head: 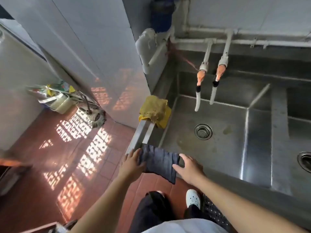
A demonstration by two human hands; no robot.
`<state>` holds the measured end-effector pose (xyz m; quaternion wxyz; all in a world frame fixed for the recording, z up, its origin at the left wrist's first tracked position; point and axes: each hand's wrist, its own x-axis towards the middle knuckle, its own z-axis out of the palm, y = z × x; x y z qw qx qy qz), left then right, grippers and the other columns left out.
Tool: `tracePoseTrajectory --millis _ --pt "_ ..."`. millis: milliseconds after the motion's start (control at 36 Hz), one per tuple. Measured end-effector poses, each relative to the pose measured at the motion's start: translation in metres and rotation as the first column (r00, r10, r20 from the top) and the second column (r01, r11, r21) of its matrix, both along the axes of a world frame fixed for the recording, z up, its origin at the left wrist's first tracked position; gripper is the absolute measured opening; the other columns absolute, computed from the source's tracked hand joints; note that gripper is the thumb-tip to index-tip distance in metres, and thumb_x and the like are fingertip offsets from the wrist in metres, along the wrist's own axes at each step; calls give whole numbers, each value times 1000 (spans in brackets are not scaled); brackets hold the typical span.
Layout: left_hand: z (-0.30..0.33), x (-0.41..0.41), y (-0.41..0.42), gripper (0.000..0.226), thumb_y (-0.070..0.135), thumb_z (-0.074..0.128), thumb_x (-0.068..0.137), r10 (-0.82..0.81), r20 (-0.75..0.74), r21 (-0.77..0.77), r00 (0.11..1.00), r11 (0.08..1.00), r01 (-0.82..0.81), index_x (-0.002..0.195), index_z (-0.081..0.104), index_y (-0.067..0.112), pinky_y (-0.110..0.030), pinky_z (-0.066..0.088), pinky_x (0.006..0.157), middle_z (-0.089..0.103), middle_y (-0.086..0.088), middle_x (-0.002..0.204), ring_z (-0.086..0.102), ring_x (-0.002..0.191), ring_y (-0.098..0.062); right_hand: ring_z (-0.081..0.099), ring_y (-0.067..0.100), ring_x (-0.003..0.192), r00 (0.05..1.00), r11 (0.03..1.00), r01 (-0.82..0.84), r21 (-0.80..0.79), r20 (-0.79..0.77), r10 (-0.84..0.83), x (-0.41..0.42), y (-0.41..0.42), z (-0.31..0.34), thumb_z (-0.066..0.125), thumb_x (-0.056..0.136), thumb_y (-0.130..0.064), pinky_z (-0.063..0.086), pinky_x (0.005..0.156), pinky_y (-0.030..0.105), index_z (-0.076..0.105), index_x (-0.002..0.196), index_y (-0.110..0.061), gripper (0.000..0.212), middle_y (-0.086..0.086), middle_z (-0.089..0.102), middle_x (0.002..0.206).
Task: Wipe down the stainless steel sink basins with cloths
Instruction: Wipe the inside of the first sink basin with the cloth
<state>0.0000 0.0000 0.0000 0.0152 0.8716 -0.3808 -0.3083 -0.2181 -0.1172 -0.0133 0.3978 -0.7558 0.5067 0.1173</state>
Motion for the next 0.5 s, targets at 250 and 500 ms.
tracePoseTrajectory --millis 250,500 --pt "-3 32 -47 59 33 58 93 -331 31 -94 943 938 332 148 40 27 -41 28 117 36 6 157 28 145 -26 59 28 114 977 962 176 208 -160 -144 49 -29 -30 69 64 -57 43 102 42 59 115 -33 57 -1 65 126" --pt "-12 65 -95 84 45 66 81 -717 -17 65 697 695 716 154 27 31 -42 25 111 49 0 148 36 137 -30 48 19 76 953 943 302 143 -27 -301 64 -25 -1 84 71 -12 36 63 28 50 83 -20 37 -2 52 79"
